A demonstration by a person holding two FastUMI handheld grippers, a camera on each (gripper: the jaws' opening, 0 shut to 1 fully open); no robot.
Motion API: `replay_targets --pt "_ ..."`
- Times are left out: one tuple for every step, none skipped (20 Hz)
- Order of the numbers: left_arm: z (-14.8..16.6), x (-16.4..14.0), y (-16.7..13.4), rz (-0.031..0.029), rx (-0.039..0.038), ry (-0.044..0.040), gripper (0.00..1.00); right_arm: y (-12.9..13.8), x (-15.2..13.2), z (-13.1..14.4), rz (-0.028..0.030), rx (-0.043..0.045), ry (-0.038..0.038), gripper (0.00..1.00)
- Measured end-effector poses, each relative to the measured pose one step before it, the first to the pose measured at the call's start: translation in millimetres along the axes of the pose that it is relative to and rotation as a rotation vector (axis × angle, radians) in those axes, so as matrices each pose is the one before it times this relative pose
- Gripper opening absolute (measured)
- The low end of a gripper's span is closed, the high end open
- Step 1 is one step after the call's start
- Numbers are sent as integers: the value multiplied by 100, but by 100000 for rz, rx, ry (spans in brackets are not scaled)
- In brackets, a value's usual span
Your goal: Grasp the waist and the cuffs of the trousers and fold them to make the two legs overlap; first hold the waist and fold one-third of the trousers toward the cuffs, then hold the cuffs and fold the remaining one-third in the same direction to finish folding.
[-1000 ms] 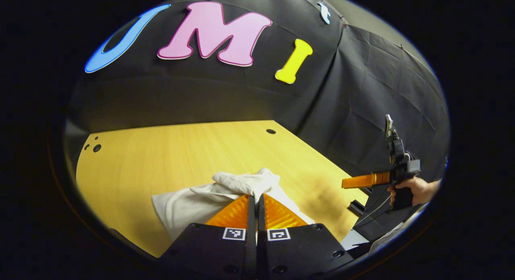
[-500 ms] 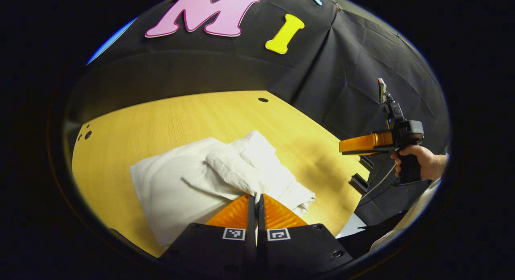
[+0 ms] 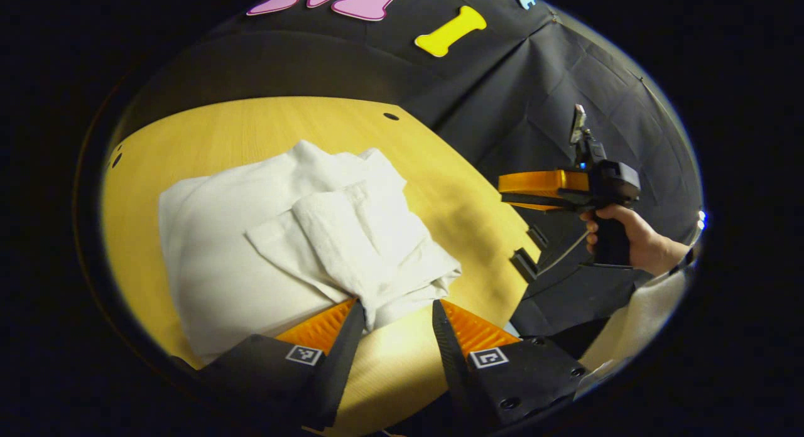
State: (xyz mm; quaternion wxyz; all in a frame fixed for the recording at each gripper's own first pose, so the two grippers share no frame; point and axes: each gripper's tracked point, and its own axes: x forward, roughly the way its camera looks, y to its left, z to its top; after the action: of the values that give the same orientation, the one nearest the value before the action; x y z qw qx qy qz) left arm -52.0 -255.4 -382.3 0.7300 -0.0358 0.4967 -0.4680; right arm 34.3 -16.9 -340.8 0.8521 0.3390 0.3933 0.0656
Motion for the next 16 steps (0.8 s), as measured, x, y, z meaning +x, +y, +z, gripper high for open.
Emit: replay_targets --pt "-42 -795 -825 -2883 -649 -889 76 734 -88 9 840 -1079 -72 46" --pt "86 -898 -556 -2650 -1672 -1188 78 811 -52 -42 1005 -1166 179 46" --pt "322 -1001 -197 -1650 -2341 -1604 79 923 -14 -124 1193 -1308 224 46" --pt "379 -1129 98 -369 -2464 -1896 80 974 -131 -225 1282 -1289 361 46" --pt "430 -1043 425 998 -2460 -2331 80 1053 -27 -278 1465 -1310 575 46" --pt "649 -1147 594 1850 -2796 -2763 81 1184 44 -203 1428 -1405 485 46" --pt "795 -1244 799 2271 -2926 -3324 81 1123 -64 -387 1581 -1354 581 46" --pt "1305 -1385 1245 3504 -3728 -5129 81 1241 -58 -345 1704 -1156 441 46" --pt "1499 -1919 1184 4397 -3314 -6253 81 1907 64 -430 2641 -1334 679 46" --pt "1323 -1221 952 3710 -1542 -5373 81 1094 5 -137 1538 -661 60 45" --pt "1514 -1103 1081 3485 -773 -5354 81 1077 52 31 1409 -768 -223 46" --pt "1118 -675 1121 3697 12 -4668 81 989 15 30 1266 -977 -691 46" --pt "1314 -1341 1581 5957 1221 -5627 81 1586 84 277 1916 -2188 -1334 46" --pt "901 -534 698 5136 498 -4174 82 1016 150 297 1353 -2035 -1258 46" --pt "491 -406 885 2744 -1111 -1650 82 879 175 483 1415 -1810 -1588 46" --pt "153 -349 386 2031 -1287 -377 83 360 122 237 773 -883 -758 46"
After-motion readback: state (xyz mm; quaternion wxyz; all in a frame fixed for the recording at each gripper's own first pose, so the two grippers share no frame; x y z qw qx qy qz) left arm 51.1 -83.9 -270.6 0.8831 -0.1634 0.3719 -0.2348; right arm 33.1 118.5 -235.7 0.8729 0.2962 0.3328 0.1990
